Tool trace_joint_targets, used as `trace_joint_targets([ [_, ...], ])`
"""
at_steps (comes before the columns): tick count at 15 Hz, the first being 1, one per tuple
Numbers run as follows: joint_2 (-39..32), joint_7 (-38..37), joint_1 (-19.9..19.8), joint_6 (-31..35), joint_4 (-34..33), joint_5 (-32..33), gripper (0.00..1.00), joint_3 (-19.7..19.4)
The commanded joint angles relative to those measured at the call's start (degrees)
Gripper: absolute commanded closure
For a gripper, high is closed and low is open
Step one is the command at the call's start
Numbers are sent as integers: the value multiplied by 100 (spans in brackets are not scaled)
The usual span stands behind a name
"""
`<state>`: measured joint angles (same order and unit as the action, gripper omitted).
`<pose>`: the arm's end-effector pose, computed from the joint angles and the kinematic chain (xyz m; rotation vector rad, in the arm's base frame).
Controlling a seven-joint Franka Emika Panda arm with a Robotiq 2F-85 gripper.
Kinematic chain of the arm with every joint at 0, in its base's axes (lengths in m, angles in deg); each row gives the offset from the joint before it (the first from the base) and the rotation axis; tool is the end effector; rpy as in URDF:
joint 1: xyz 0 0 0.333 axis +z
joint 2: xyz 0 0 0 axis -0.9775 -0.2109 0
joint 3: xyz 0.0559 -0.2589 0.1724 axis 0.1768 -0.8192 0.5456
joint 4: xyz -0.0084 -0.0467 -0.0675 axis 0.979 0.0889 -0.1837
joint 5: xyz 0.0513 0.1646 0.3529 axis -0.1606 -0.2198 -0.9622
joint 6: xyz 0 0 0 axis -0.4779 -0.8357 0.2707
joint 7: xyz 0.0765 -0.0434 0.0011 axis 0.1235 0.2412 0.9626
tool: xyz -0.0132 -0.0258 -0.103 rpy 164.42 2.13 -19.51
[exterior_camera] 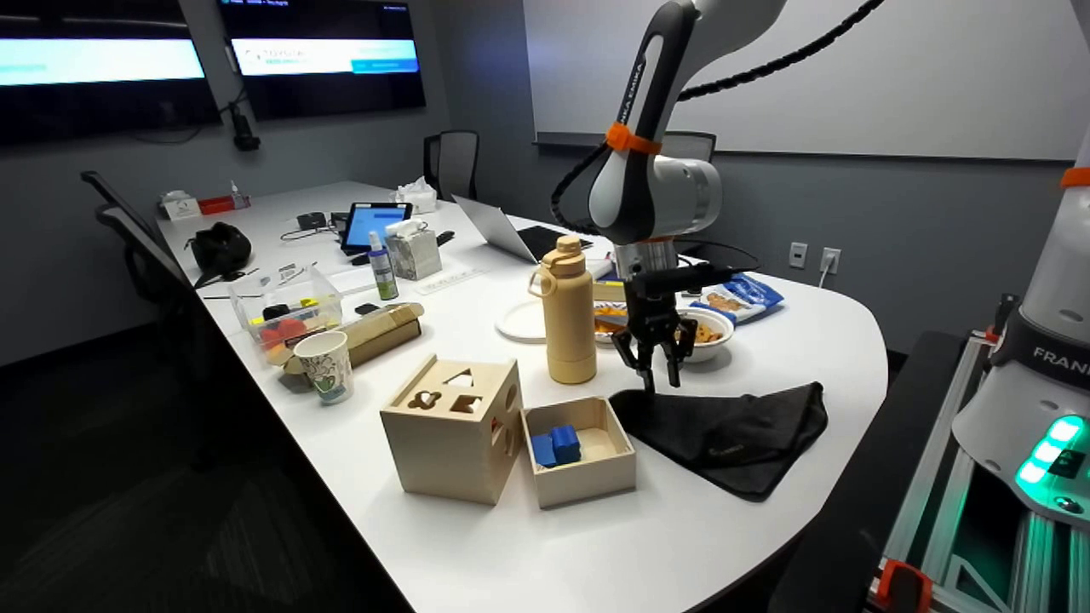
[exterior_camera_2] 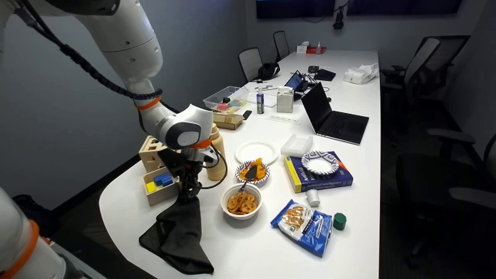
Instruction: Unfold the black cloth
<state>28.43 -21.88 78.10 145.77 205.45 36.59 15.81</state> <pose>0.4472 0.0248 0.0905 -2.9335 0.6273 0.4896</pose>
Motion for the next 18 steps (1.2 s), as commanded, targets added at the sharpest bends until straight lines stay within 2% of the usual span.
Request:
trace_joint_targets([
  [1,-267,137,-49,-43,-325,-69,24,98],
  [4,-197,156,-81,-79,-253,-121,1,149],
  [11,582,-246,-163,-539,960,-752,0,139],
  [15,620,151,-439,-750,1303,-1336,0,197],
  [18,387,626,-637,-575,1257,-1755,0,288],
])
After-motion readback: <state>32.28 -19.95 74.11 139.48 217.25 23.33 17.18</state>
